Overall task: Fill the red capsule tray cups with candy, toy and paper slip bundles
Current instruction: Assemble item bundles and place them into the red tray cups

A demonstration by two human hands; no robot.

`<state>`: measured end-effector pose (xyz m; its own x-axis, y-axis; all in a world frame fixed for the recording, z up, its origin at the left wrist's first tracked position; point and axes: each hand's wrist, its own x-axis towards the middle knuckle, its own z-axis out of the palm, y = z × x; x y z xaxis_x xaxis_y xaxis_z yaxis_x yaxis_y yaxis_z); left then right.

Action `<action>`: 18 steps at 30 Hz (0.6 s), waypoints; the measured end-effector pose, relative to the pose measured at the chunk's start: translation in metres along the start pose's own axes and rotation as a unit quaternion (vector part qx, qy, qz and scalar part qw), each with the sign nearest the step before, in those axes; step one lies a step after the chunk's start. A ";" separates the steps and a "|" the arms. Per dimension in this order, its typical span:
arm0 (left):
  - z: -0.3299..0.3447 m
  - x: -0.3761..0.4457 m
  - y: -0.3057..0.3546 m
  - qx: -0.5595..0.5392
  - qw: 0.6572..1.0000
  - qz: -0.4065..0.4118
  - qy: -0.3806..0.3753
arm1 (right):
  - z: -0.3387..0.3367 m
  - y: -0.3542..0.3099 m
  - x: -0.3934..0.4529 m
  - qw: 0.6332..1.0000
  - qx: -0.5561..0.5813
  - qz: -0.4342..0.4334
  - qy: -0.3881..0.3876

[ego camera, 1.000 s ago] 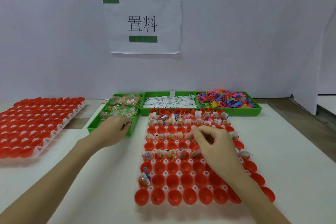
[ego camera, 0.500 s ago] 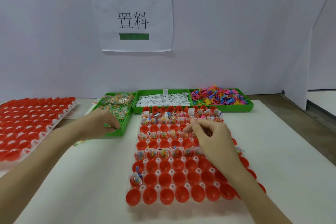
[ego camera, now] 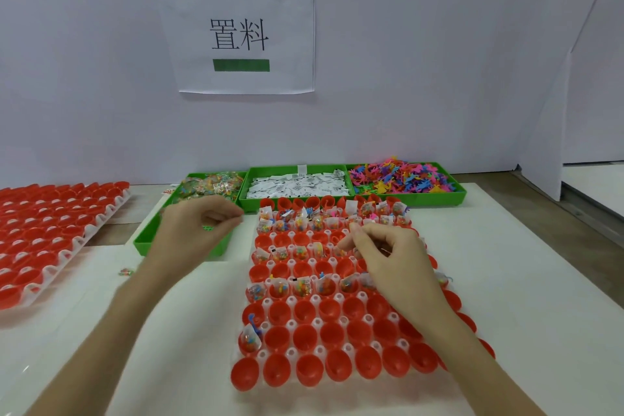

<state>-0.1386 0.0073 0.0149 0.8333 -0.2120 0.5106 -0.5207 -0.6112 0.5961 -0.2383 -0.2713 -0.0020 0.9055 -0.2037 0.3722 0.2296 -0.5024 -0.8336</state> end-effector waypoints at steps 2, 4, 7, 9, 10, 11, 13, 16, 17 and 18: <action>0.020 -0.010 0.013 -0.094 0.995 -0.021 0.006 | 0.000 0.001 0.000 1.000 0.000 -0.001 -0.004; 0.034 -0.018 0.020 -0.173 0.983 -0.053 0.019 | 0.000 0.003 -0.001 1.000 -0.002 0.003 -0.008; 0.044 -0.025 0.022 -0.229 0.971 -0.066 0.035 | -0.001 0.005 0.000 1.000 -0.007 0.005 -0.007; 0.045 -0.028 0.020 -0.246 0.967 -0.059 0.037 | -0.004 0.005 0.000 1.000 -0.012 -0.006 -0.003; 0.044 -0.030 0.020 -0.257 0.964 -0.055 0.034 | -0.005 0.004 0.000 1.000 -0.013 -0.013 0.001; 0.043 -0.031 0.019 -0.266 0.962 -0.050 0.032 | -0.007 0.004 0.001 1.000 -0.018 -0.020 0.004; 0.045 -0.033 0.019 -0.271 0.961 -0.036 0.032 | -0.010 0.000 0.008 0.999 -0.040 -0.036 -0.004; 0.049 -0.033 0.018 -0.278 0.960 -0.024 0.027 | -0.010 -0.006 0.040 0.992 -0.103 -0.055 -0.042; 0.051 -0.034 0.016 -0.277 0.960 -0.019 0.024 | -0.006 -0.007 0.057 0.987 -0.135 -0.063 -0.054; 0.052 -0.035 0.017 -0.273 0.962 -0.013 0.021 | -0.004 -0.009 0.075 0.981 -0.168 -0.071 -0.063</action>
<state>-0.1668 -0.0356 -0.0246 0.8447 -0.1652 0.5091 -0.5297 -0.1219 0.8394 -0.1738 -0.2858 0.0354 0.9148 -0.0159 0.4037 0.2456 -0.7715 -0.5870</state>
